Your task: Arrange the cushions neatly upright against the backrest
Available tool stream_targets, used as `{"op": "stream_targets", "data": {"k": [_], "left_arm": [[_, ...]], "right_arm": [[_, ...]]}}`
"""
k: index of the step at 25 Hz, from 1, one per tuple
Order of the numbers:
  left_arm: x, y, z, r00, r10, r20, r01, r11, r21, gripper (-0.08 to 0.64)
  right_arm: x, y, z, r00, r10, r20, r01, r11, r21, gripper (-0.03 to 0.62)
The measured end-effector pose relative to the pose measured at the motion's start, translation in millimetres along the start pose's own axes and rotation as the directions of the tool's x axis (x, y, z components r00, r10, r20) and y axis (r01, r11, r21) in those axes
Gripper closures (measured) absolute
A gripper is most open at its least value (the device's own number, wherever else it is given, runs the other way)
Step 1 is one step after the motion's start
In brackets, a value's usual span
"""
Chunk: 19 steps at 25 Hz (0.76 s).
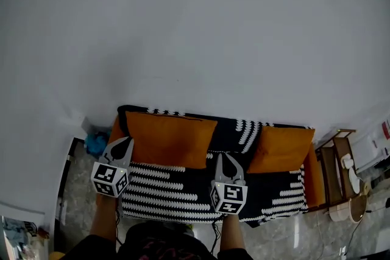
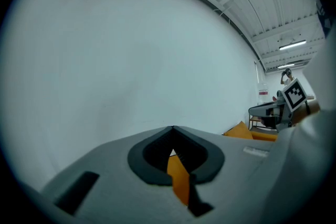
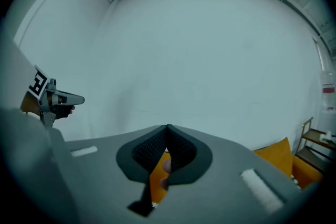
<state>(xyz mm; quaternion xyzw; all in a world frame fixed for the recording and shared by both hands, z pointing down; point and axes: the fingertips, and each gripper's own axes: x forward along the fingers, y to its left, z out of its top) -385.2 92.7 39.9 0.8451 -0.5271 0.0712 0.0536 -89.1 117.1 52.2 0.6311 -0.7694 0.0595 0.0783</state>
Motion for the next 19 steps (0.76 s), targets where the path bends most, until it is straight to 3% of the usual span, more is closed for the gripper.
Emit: {"op": "stream_targets", "data": {"k": [19], "left_arm": [[-15.4, 2.9, 33.0, 0.998, 0.035, 0.056, -0.037, 0.999, 0.037, 0.555]], "right_arm": [[0.3, -8.1, 23.0, 0.999, 0.011, 0.053, -0.010, 1.000, -0.014, 0.580]]}}
